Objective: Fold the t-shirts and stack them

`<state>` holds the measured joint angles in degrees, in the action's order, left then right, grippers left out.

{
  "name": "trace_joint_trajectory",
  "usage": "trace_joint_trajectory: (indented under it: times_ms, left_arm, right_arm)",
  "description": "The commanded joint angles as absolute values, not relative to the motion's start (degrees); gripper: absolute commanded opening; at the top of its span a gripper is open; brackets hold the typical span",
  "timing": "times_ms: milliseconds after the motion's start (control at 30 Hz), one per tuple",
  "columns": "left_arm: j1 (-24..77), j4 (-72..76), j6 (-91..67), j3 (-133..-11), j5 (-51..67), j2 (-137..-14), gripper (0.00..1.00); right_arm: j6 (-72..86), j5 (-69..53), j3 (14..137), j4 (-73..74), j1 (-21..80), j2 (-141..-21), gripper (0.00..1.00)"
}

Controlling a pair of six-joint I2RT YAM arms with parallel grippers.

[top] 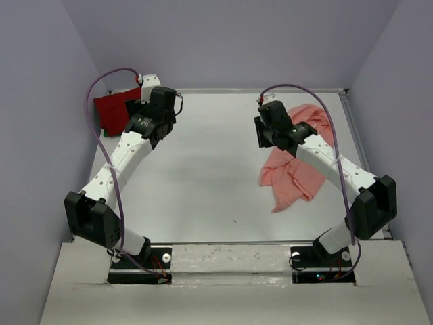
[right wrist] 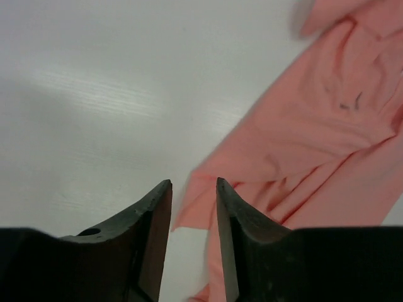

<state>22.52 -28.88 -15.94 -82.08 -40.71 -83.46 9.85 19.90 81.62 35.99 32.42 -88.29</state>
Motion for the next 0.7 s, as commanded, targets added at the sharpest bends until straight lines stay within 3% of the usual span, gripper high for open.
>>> trace_joint_trajectory:
  times_ms: [0, 67, 667]
  left_arm:
    - [23.0, -27.2, -15.6, -82.5, -41.0, -80.3, 0.99]
    - [23.0, -27.3, -15.6, -82.7, -41.2, -80.2, 0.99]
    - [23.5, -27.3, -15.6, -82.3, -41.8, -79.5, 0.99]
  right_arm:
    - [16.3, 16.6, 72.6, 32.9, 34.2, -86.0, 0.51]
    - [17.6, 16.2, 67.3, 32.7, 36.2, -83.8, 0.65]
    - [31.3, 20.0, 52.5, 31.4, 47.2, -80.5, 0.57]
